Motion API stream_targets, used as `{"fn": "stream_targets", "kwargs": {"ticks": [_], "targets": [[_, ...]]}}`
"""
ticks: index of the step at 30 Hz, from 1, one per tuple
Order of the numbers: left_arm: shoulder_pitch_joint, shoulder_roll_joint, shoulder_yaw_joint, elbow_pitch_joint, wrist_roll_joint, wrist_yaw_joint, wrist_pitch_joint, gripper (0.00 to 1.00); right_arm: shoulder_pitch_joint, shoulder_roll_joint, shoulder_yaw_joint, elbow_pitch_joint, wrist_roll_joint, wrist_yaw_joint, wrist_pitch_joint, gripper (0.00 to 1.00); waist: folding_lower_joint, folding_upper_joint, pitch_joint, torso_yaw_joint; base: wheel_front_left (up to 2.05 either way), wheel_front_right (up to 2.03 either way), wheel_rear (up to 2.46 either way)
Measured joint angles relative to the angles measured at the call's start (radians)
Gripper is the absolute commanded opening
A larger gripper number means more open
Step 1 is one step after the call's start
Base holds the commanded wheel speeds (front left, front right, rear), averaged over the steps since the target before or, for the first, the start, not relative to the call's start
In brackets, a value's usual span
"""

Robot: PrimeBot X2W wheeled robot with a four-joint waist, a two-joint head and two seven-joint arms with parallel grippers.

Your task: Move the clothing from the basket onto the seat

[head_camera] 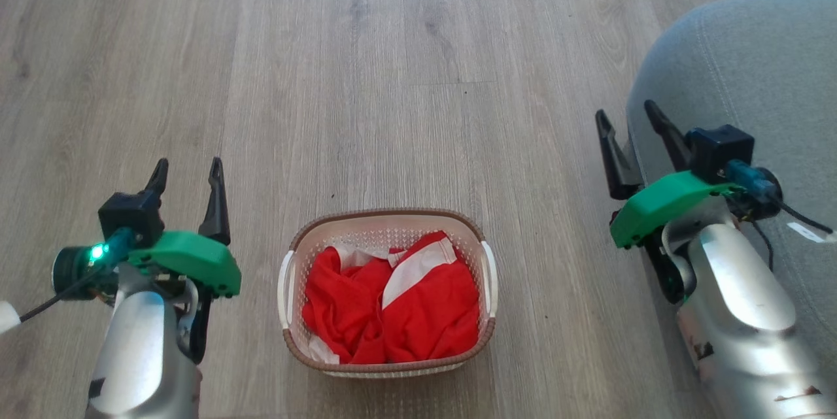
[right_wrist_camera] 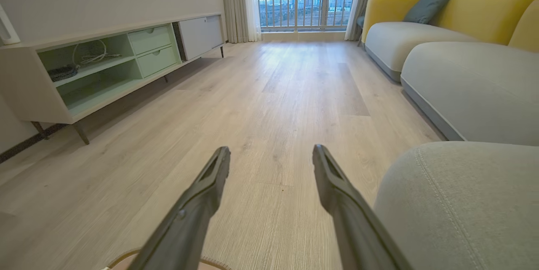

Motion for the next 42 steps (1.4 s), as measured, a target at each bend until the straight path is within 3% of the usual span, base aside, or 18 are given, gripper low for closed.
{"fn": "stream_targets", "kwargs": {"ticks": [9,29,42], "targets": [[-0.002,-0.009,0.029,-0.012,0.014,0.009,-0.002,1.00,-0.001,0.009,-0.066,-0.007,-0.040,0.000,-0.005,1.00,-0.0001,0.0000,0.002,-0.003,0.00,0.00,0.00],[0.019,-0.019,0.027,-0.025,0.014,0.018,-0.002,1.00,0.010,0.026,-0.080,-0.026,-0.053,0.000,-0.005,1.00,-0.0001,0.0000,0.009,-0.001,0.00,0.00,0.00],[-0.007,-0.020,-0.025,-0.023,-0.008,-0.001,-0.002,1.00,-0.049,0.027,-0.089,-0.117,-0.074,0.000,-0.005,1.00,0.0000,0.0000,0.147,-0.008,0.00,0.00,0.00]]}}
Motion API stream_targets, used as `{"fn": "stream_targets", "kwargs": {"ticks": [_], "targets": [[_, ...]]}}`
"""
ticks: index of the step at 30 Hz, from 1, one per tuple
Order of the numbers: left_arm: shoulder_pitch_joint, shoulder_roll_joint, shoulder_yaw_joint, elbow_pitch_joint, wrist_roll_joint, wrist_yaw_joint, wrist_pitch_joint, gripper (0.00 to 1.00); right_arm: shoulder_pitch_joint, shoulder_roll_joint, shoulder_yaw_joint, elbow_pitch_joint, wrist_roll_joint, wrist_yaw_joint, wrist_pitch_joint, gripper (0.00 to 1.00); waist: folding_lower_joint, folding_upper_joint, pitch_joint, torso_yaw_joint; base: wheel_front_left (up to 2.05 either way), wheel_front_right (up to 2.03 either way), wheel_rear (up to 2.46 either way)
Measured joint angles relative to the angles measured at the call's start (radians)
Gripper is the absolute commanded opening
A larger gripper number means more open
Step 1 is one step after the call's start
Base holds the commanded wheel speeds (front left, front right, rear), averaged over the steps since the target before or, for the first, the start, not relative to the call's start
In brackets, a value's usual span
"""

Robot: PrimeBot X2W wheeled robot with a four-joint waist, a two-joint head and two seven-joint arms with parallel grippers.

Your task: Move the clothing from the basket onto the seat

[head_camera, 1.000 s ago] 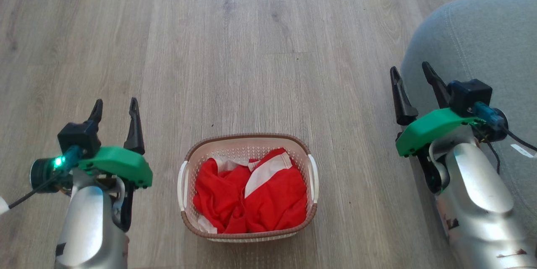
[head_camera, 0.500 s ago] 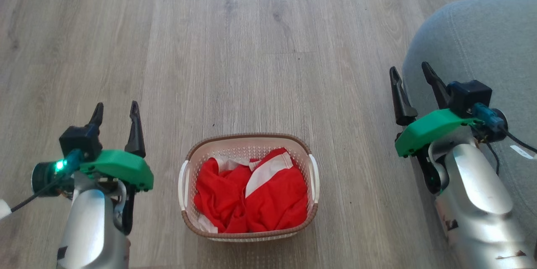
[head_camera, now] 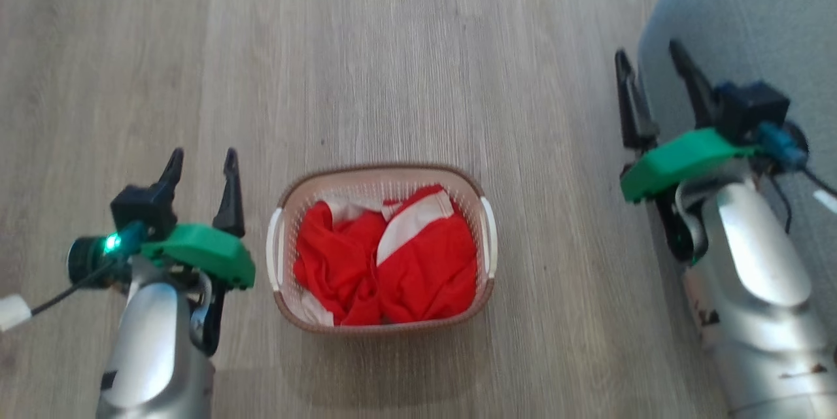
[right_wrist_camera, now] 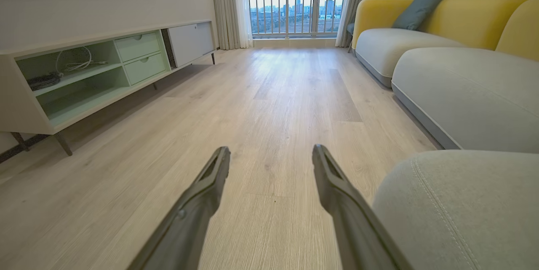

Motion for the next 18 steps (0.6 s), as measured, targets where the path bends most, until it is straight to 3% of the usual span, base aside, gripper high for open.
{"fn": "stream_targets", "kwargs": {"ticks": [6,18], "targets": [[-0.054,0.000,-0.053,0.001,-0.029,-0.002,0.000,1.00,-0.062,0.003,-0.007,-0.050,-0.013,0.000,0.000,1.00,0.0001,0.0000,0.092,-0.005,0.00,0.00,0.00],[-0.176,0.000,-0.254,0.038,-0.118,-0.027,0.000,1.00,-0.214,0.003,-0.016,-0.127,-0.040,0.000,0.000,1.00,0.0003,0.0000,0.351,-0.028,0.00,0.00,0.00]]}}
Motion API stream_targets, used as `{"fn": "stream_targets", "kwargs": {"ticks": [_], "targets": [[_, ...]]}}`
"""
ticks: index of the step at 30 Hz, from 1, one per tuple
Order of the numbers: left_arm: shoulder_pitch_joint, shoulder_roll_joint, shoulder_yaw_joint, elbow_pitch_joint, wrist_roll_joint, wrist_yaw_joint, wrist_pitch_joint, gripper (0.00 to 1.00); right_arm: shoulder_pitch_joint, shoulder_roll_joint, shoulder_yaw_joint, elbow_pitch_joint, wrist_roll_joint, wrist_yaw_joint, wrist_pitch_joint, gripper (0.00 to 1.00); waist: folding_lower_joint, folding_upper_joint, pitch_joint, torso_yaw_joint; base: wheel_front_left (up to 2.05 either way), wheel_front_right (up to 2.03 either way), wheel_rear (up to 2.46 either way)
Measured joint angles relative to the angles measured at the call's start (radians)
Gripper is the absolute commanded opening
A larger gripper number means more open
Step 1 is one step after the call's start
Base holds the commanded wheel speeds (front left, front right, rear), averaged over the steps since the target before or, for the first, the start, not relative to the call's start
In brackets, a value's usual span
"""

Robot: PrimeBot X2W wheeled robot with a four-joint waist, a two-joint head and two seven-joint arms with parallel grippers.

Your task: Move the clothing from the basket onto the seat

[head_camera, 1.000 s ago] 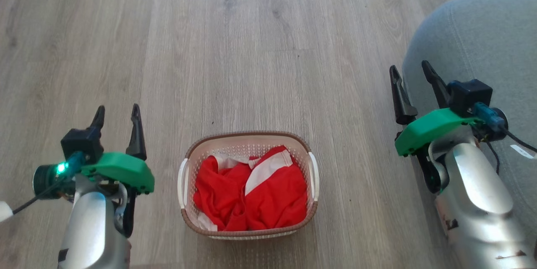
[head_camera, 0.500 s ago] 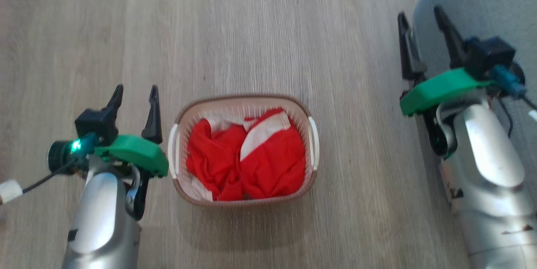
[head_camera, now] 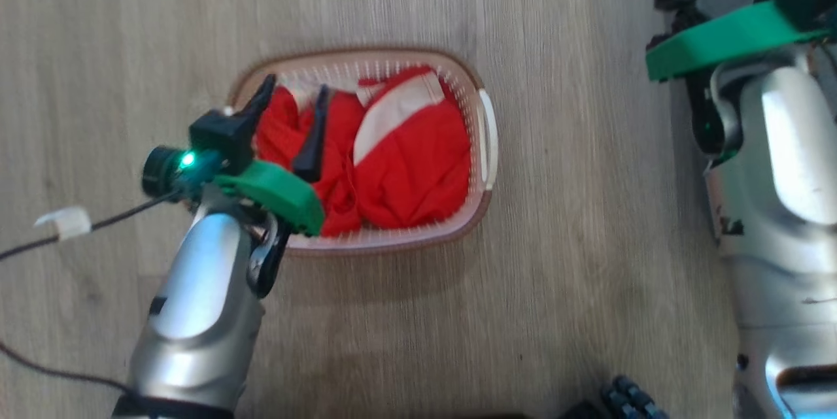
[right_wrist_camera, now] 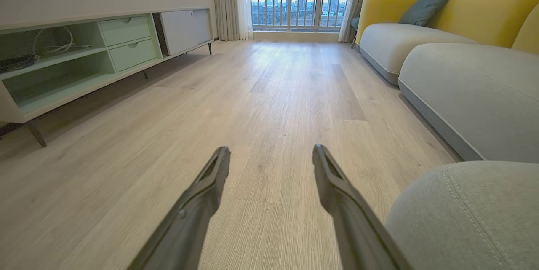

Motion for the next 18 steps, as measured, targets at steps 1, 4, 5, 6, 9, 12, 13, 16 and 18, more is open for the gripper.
{"fn": "stream_targets", "kwargs": {"ticks": [1,4,5,6,9,12,13,16,18], "targets": [[-0.015,0.000,-0.019,0.010,-0.005,-0.001,0.000,1.00,-0.010,0.000,-0.001,-0.004,0.000,0.000,0.000,1.00,0.0000,0.0000,0.022,-0.003,0.00,0.00,0.00],[-0.064,0.000,-0.068,0.046,-0.015,-0.002,0.000,1.00,-0.040,-0.001,-0.002,-0.013,-0.002,0.000,0.000,1.00,0.0001,0.0000,0.083,-0.013,0.00,0.00,0.00],[-0.081,0.000,-0.086,0.067,-0.015,-0.002,0.000,1.00,-0.049,-0.001,-0.002,-0.016,-0.004,0.000,0.000,1.00,0.0001,0.0000,0.103,-0.017,0.00,0.00,0.00],[-0.099,-0.001,-0.101,0.087,-0.015,-0.002,0.000,1.00,-0.058,-0.001,-0.001,-0.020,-0.007,0.000,0.000,1.00,0.0001,0.0000,0.121,-0.021,0.00,0.00,0.00],[-0.150,-0.001,-0.143,0.152,-0.014,0.000,0.000,1.00,-0.077,-0.001,0.004,-0.032,-0.011,0.000,-0.002,1.00,0.0000,0.0000,0.173,-0.033,0.00,0.00,0.00],[-0.205,-0.001,-0.178,0.233,-0.009,0.018,0.000,1.00,-0.088,0.000,0.018,-0.039,-0.015,0.000,-0.003,1.00,-0.0001,0.0000,0.218,-0.045,0.00,0.00,0.00],[-0.225,-0.001,-0.188,0.265,0.001,0.024,0.000,1.00,-0.090,0.000,0.023,-0.040,-0.016,0.000,-0.003,1.00,-0.0002,0.0000,0.231,-0.049,0.00,0.00,0.00],[-0.288,-0.001,-0.229,0.375,0.050,0.044,0.000,1.00,-0.105,0.000,0.033,-0.045,-0.016,0.000,-0.003,1.00,-0.0001,0.0000,0.266,-0.060,0.00,0.00,0.00],[-0.325,-0.002,-0.252,0.452,0.081,0.062,0.000,1.00,-0.111,0.003,0.036,-0.050,-0.016,0.000,-0.003,1.00,-0.0001,0.0000,0.283,-0.065,0.00,0.00,0.00]]}}
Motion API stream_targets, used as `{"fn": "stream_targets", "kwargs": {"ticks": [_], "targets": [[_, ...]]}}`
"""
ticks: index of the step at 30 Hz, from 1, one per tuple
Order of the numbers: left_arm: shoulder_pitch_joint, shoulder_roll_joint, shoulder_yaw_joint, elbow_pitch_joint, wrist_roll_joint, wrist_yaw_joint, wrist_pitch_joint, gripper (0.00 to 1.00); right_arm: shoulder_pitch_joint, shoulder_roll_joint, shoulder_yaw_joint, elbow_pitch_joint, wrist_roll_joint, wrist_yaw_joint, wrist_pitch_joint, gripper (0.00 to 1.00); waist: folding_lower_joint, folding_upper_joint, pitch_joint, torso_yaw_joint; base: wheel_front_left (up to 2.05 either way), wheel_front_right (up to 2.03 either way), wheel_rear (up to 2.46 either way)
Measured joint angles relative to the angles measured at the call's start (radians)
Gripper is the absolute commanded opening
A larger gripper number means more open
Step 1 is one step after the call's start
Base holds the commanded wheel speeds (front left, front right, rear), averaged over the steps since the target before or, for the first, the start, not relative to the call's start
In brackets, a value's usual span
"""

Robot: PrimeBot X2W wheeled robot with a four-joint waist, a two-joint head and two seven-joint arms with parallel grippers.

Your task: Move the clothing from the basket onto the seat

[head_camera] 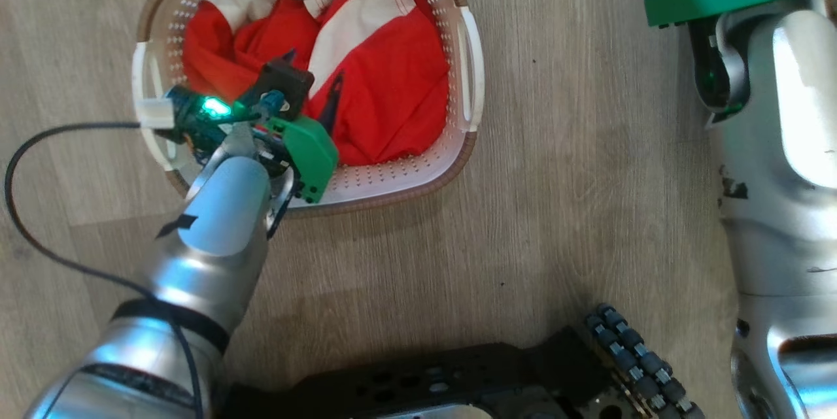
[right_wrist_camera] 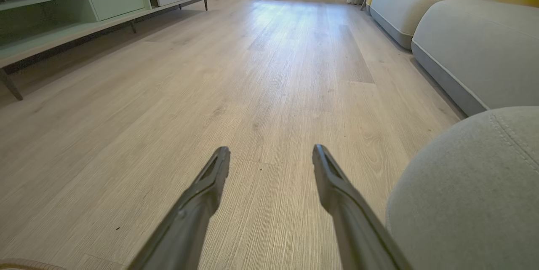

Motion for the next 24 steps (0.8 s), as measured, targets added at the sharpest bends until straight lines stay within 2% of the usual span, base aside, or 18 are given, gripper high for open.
{"fn": "stream_targets", "kwargs": {"ticks": [8,14,24], "targets": [[-0.098,0.006,-0.049,0.247,0.053,0.044,0.002,1.00,-0.009,0.007,0.008,-0.004,0.002,0.000,0.000,1.00,-0.0003,0.0000,0.033,-0.012,0.00,0.00,0.00],[-0.153,0.027,-0.071,0.290,0.075,0.060,0.003,1.00,-0.009,0.016,0.007,-0.010,0.008,0.000,0.000,1.00,-0.0002,0.0000,0.062,-0.021,0.00,0.00,0.00],[-0.193,0.057,-0.143,0.311,0.132,0.078,0.107,1.00,-0.017,0.018,-0.003,-0.021,0.009,0.000,0.000,1.00,-0.0002,0.0000,0.117,-0.039,0.00,0.00,0.00]]}}
